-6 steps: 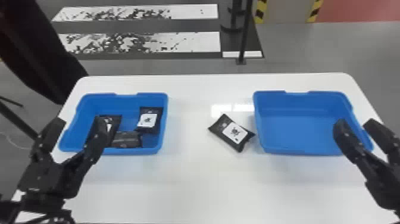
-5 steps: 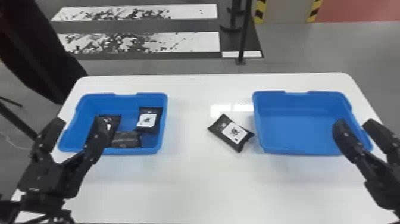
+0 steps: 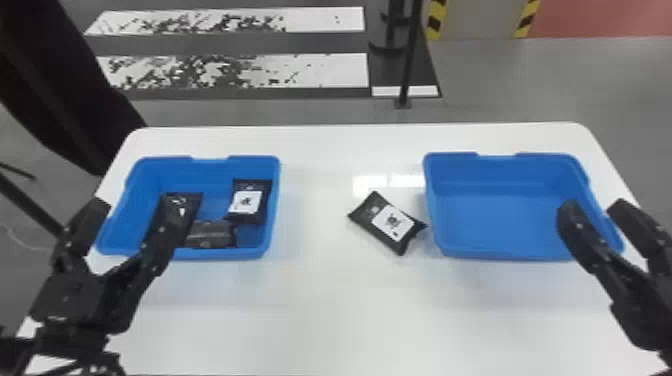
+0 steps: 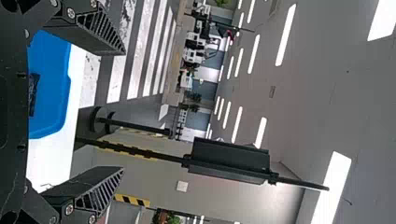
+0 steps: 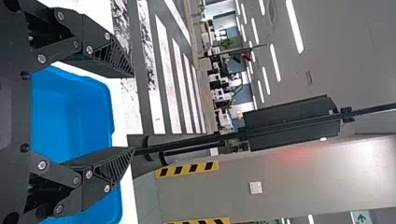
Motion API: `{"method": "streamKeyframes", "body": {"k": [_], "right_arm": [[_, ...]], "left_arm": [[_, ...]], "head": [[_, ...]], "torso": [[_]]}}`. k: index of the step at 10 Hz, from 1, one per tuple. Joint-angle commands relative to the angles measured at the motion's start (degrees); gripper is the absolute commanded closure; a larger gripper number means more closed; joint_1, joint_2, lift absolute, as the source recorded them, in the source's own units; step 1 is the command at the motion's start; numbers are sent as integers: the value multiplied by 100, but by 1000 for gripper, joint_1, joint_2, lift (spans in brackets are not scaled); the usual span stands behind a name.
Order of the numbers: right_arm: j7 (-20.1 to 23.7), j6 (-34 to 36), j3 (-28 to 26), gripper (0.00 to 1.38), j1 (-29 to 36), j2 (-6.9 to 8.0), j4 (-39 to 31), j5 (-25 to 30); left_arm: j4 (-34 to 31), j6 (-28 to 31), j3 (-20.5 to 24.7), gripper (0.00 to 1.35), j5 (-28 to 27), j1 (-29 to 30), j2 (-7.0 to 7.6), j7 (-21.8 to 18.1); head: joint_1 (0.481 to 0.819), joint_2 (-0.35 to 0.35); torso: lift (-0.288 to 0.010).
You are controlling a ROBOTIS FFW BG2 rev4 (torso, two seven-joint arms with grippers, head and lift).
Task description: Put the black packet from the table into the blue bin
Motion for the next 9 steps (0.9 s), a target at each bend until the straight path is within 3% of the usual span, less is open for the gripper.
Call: {"method": "streamKeyframes", "body": {"k": [1,4,7,8,9], "right_arm": [[2,0,0,510,5,5,-6,0],[2,0,0,510,-9,5,22,12],[-6,0,0,510,-37,5,36,35],[2,14,11,510,-37,5,50,46],[2,14,23,510,-79,5,64,69]], "left_arm": [[1,36,-98,154,-143,-115,41,0],[156,936,-647,151,-623,-776,164,0],[577,1878,-1401,156,-1240,-1634,323,-132],[929,2426,-1664,156,-1342,-2084,349,-431],[1365,2525,-1858,156,-1719,-2590,331,-791]], "head": [[695,38],[695,-4],[695,-108],[695,-125],[695,-175]], "torso": [[-110],[-110],[-110],[-110],[-110]]}}
